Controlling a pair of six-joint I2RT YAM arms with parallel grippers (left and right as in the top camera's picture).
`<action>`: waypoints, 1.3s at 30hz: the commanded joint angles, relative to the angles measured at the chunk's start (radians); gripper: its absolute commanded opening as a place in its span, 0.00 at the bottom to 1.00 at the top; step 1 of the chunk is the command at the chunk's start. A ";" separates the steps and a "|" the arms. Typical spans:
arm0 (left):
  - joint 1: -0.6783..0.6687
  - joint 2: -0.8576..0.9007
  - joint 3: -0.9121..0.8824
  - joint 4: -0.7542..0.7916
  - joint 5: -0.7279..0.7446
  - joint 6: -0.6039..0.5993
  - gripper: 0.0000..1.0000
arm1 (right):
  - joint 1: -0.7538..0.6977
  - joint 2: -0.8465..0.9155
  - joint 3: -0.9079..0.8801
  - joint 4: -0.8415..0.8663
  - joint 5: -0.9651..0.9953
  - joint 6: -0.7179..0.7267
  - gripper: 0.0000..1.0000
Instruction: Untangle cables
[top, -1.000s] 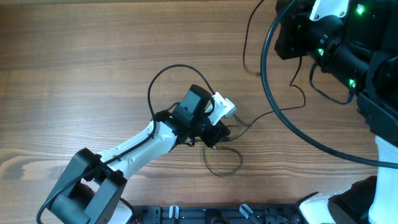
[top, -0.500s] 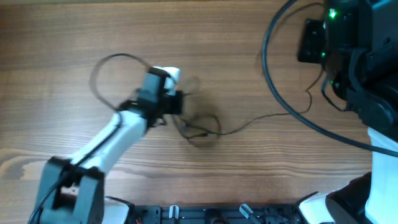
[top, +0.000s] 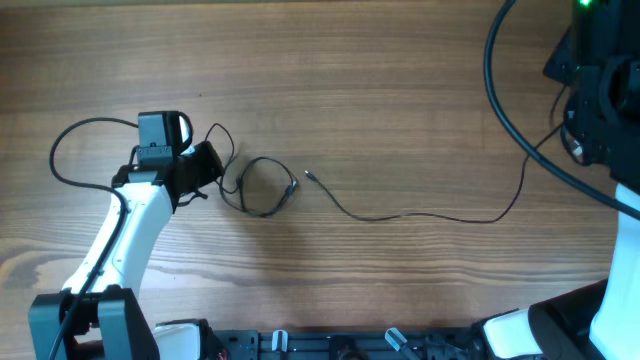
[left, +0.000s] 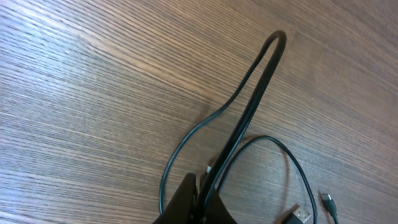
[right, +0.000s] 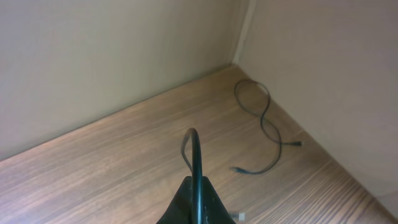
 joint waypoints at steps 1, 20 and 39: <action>-0.010 -0.015 0.006 -0.013 0.019 -0.012 0.04 | -0.027 0.037 0.001 0.004 -0.044 0.010 0.04; -0.110 -0.015 0.006 -0.045 0.028 0.016 0.04 | -0.537 0.422 0.001 0.096 -0.325 -0.078 0.04; -0.218 -0.015 0.006 -0.037 0.028 0.022 0.04 | -1.117 0.672 0.000 0.192 -0.757 -0.064 1.00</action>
